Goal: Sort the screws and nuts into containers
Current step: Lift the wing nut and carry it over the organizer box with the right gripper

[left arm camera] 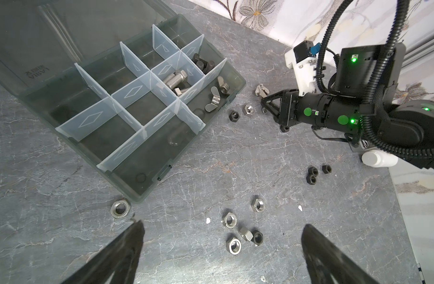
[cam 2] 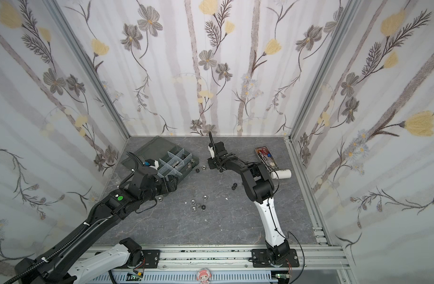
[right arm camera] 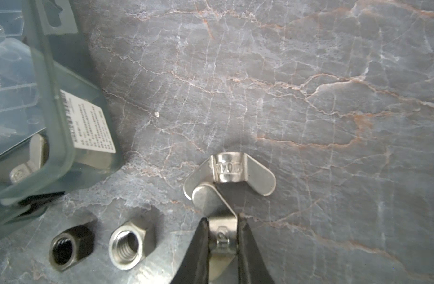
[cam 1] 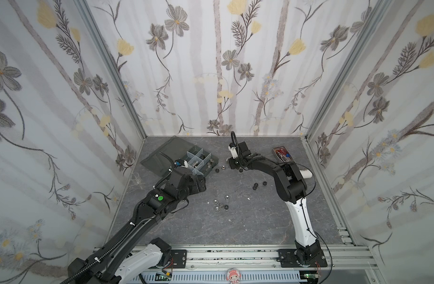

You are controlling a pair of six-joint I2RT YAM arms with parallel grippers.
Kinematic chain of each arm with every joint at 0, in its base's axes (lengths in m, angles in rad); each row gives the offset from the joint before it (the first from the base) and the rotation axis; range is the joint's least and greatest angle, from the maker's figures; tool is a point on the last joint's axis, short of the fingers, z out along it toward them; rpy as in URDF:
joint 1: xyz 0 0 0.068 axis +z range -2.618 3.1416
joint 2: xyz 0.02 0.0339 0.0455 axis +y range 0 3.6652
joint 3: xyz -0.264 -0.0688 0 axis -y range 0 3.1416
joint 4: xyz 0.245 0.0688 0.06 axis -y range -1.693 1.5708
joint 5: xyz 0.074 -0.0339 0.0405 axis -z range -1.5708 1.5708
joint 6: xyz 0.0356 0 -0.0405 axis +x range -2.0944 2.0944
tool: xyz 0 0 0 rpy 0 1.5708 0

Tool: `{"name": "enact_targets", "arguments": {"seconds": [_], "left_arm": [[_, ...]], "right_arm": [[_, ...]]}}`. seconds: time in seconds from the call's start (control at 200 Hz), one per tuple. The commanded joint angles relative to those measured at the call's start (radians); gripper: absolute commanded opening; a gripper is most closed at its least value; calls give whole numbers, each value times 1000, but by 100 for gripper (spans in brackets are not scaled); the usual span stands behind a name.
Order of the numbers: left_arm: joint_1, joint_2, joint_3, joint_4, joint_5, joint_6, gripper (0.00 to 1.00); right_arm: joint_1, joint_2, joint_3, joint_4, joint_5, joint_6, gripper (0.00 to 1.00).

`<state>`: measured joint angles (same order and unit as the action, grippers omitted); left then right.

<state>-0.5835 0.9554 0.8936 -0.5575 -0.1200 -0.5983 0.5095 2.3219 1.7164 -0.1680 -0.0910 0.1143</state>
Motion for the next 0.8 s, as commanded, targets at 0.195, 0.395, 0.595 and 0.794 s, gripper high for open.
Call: {"name": "enact_targets", "arguments": {"seconds": [0.195,0.395,0.595,0.794], "left_arm": [[2,-40,21,-22,-27,6,100],[1,-68,12,-27,-30,1,100],[1,-103,-5,-40,-34,-4,100],[1,-137,-13,-59,-45,-3,100]], "right_arm": [[12,-77,-15,-41,24,-1,3],[29,-163,-51,-35,4,15,2],[62,-227,-70,-25,-38,41,2],[109,-240,-69,7,-87,82,2]]}}
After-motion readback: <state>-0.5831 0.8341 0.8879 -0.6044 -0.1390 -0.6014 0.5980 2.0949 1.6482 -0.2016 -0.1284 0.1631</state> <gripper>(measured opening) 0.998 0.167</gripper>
